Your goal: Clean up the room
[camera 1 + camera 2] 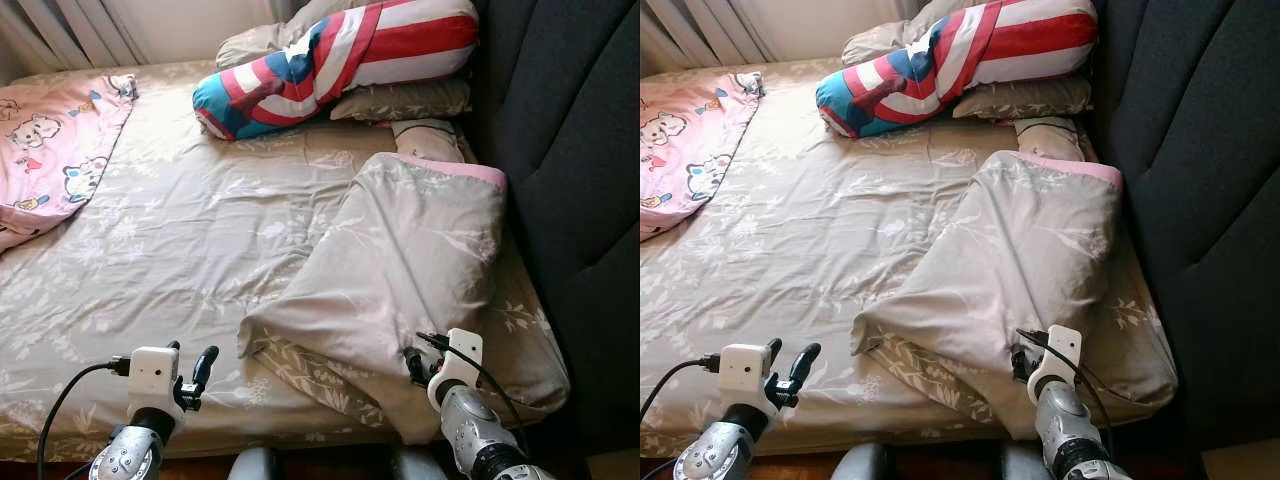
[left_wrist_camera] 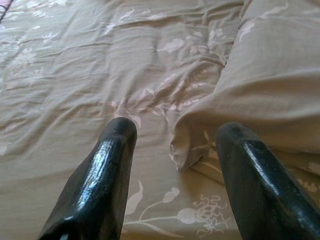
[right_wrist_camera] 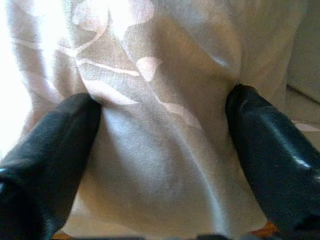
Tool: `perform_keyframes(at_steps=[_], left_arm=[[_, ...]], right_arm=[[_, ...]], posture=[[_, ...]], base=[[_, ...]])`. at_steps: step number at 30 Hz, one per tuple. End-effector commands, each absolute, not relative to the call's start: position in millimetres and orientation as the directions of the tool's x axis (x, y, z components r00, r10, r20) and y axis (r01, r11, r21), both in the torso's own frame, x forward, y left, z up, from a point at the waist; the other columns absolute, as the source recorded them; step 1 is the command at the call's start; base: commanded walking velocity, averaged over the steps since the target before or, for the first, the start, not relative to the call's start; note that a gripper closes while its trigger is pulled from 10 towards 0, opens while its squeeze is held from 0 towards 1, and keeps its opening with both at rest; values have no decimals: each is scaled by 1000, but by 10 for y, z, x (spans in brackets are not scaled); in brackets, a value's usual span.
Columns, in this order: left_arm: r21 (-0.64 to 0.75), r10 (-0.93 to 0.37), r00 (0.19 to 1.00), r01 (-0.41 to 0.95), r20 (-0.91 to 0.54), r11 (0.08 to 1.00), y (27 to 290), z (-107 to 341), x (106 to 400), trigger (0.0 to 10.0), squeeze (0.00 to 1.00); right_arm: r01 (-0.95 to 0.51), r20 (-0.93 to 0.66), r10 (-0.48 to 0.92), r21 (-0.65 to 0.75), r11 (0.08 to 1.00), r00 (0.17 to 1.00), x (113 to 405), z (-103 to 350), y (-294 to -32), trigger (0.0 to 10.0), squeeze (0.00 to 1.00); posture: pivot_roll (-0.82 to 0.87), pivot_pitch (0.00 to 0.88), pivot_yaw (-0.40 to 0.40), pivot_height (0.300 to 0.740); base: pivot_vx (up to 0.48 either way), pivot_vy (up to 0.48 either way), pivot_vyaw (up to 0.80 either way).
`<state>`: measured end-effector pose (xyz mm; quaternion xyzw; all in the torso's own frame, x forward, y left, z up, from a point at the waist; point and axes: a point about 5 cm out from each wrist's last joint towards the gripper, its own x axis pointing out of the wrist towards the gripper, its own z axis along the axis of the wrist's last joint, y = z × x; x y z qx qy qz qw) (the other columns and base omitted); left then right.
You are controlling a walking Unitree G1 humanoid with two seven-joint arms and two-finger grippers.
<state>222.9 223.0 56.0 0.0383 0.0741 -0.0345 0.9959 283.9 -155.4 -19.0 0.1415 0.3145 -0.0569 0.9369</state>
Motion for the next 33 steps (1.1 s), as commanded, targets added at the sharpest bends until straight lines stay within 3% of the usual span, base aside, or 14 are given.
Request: perform_keyframes(at_steps=[1,16,33], left_arm=[[78,-60,984,74,-169,994,2272,558,2187,10000,0],[63,-49,984,61,-174,996,2219,505,2223,10000,0],[55,-8,989,16,-148,998,2239,502,2366,10000,0]], right_arm=[[190,-686,36,252,949,727,2652,-369,-1383,0,0],[209,-707,10,222,952,708,2562,-437,-1458,0,0],[279,-690,-71,194,941,720,2673,-347,-1608,0,0]], posture=[[61,211,95,665],[53,177,72,665],[25,168,44,665]], base=[[0,0,0],[0,0,0],[0,0,0]])
